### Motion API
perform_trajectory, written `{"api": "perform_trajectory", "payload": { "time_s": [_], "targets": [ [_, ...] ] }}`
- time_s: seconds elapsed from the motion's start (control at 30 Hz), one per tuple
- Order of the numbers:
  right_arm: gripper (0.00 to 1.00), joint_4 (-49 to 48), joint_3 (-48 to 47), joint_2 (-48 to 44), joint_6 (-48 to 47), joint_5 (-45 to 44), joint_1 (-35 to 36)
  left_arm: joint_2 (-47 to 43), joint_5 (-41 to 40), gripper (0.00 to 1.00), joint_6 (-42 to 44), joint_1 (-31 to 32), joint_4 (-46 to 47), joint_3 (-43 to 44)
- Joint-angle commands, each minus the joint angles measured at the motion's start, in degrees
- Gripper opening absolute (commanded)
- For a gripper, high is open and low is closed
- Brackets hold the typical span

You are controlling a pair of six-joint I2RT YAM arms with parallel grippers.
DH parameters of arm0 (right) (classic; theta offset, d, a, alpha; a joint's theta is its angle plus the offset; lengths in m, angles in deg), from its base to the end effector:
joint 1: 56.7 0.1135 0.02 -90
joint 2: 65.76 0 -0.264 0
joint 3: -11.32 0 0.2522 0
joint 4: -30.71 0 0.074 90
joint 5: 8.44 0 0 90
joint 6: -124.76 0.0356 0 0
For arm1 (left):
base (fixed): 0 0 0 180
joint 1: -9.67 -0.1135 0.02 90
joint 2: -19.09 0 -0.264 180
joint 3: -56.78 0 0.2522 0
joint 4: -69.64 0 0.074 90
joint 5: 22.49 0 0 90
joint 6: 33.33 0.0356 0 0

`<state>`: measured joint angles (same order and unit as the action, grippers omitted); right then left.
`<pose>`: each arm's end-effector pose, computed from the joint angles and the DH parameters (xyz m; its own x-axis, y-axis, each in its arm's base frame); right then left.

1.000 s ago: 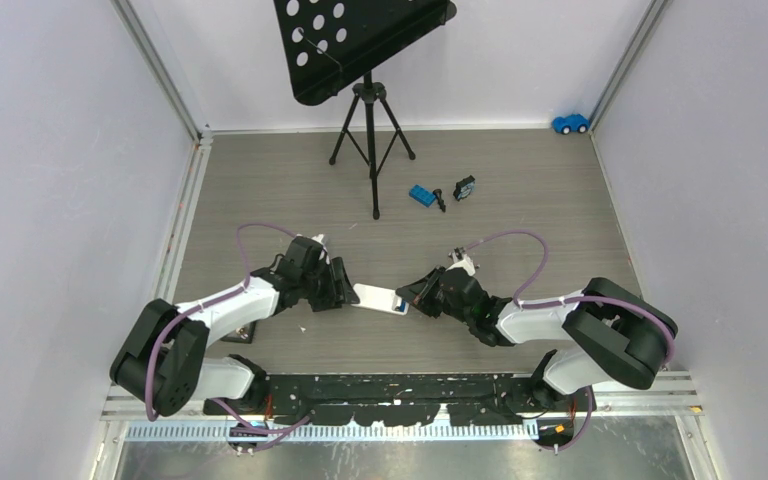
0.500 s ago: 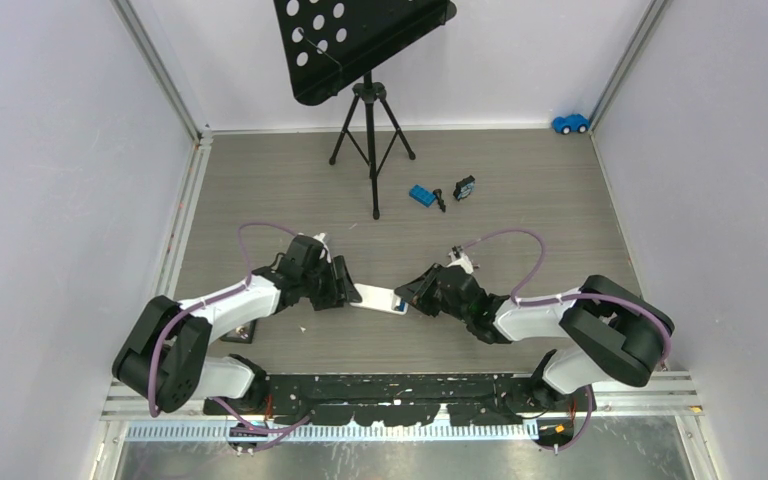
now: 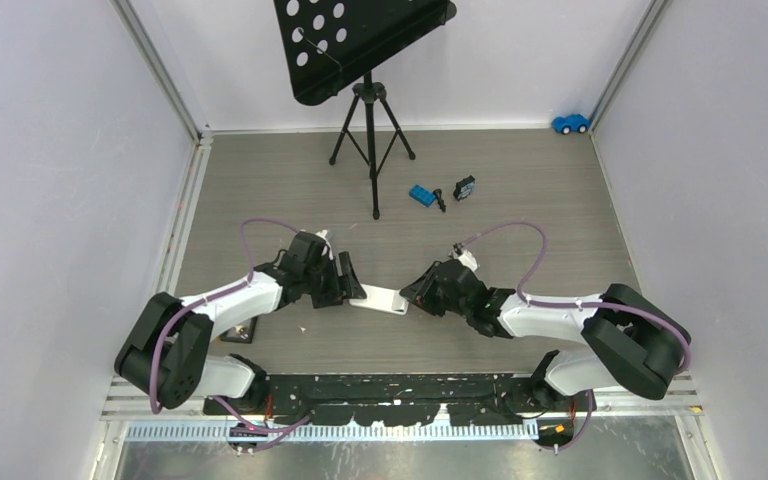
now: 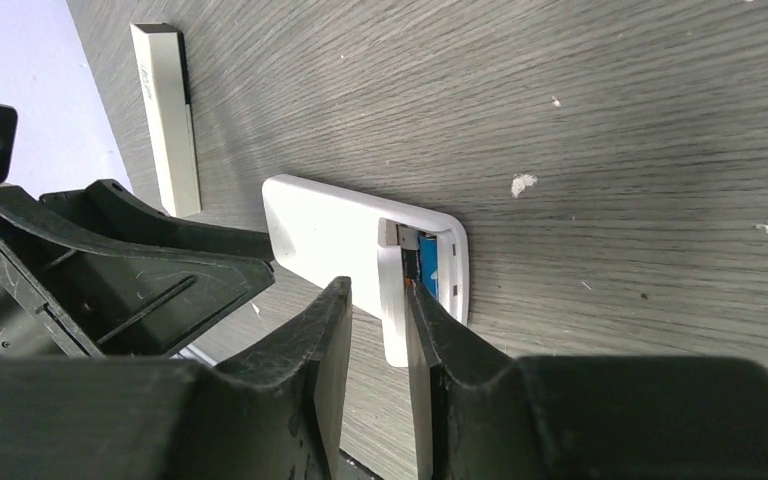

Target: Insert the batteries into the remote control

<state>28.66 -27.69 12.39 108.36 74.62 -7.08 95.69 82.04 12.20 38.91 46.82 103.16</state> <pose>0.1643 0.1866 0.1467 -0.7758 0.5577 -0.2951 0.1789 0.6430 0.7447 0.2068 -0.1260 0.1567 -0.9210 -0.2616 -0.2886 -0.0571 0.8236 -0.5643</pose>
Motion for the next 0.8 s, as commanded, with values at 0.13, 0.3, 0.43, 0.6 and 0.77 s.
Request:
{"api": "perform_trajectory", "payload": {
  "time_s": [0.13,0.3,0.43,0.6,0.77],
  "targets": [
    [0.40,6.37,-3.89,-1.33,-2.20,-1.78,-0.32,1.67,-2.48,0.72,1.66,-0.23,-2.71,1.34],
    [0.47,7.10,-4.04,-1.79,-3.25,-1.91,-0.35,2.22,-2.99,0.72,2.05,-0.23,-3.25,1.78],
    [0.48,9.64,-5.14,-1.75,-3.81,-2.45,-0.45,2.50,-3.66,0.72,2.43,-0.23,-3.71,1.97],
    [0.47,9.73,-5.86,0.01,-4.27,-1.69,-0.50,2.96,-4.21,0.72,2.60,-0.23,-3.91,2.35],
    [0.42,10.54,-7.21,2.29,-4.74,-0.94,-0.62,3.62,-4.20,0.71,2.58,-0.23,-3.74,2.45]
  ]
}}
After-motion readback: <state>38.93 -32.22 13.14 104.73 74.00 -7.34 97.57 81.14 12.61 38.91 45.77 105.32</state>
